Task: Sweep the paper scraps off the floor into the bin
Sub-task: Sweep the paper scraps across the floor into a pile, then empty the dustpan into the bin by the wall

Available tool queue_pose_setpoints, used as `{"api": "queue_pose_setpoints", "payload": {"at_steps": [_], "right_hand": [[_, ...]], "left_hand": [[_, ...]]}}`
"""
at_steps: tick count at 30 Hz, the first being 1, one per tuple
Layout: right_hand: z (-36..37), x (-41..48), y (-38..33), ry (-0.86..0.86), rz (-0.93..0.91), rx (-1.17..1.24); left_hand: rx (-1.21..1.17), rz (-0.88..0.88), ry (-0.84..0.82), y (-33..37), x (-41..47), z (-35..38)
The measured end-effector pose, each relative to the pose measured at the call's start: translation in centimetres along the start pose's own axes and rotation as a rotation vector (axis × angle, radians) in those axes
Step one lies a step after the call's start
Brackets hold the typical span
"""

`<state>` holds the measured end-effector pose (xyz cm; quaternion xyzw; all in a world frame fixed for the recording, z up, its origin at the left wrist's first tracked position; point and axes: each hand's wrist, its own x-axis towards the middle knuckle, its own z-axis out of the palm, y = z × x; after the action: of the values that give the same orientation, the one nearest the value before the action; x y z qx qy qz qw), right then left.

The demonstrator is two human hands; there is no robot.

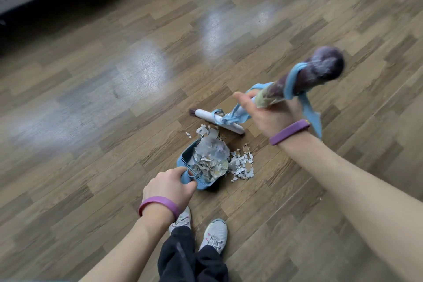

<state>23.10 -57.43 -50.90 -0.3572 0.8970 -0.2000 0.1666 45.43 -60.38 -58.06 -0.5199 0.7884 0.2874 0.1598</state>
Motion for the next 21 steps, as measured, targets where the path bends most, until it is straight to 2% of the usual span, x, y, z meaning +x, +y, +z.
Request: {"api": "queue_pose_setpoints", "payload": {"at_steps": [2,4,8,10,14,18,21], "right_hand": [[1.3,-0.2,-0.6,-0.105,-0.085,0.066],[2.1,-0.3,-0.9,-0.139,-0.125,0.134],[0.7,-1.7,-2.5,-0.092,-0.116,0.197],[-0.3,-2.2,-2.6,-0.021,-0.093,0.171],[-1.8,-2.8,-2.1,0.018,-0.022,0.278],[-1.9,-4.7,-2.4,-0.093,0.023,0.323],[-2.3,-6.6,-2.9,-0.166,0.113,0.203]], "left_hand": [[0.0,-0.003,-0.004,0.1,0.1,0.0],[-0.003,-0.004,-0.008,0.2,0.0,0.0],[-0.011,-0.009,-0.017,0.3,-0.3,0.0],[-0.011,-0.01,-0.02,0.3,-0.4,-0.2],[0.005,0.007,-0.017,0.1,-0.3,-0.4],[-0.017,-0.012,-0.042,-0.5,-1.2,-0.6],[-0.12,-0.056,-0.055,-1.1,-3.2,-1.3]]}}
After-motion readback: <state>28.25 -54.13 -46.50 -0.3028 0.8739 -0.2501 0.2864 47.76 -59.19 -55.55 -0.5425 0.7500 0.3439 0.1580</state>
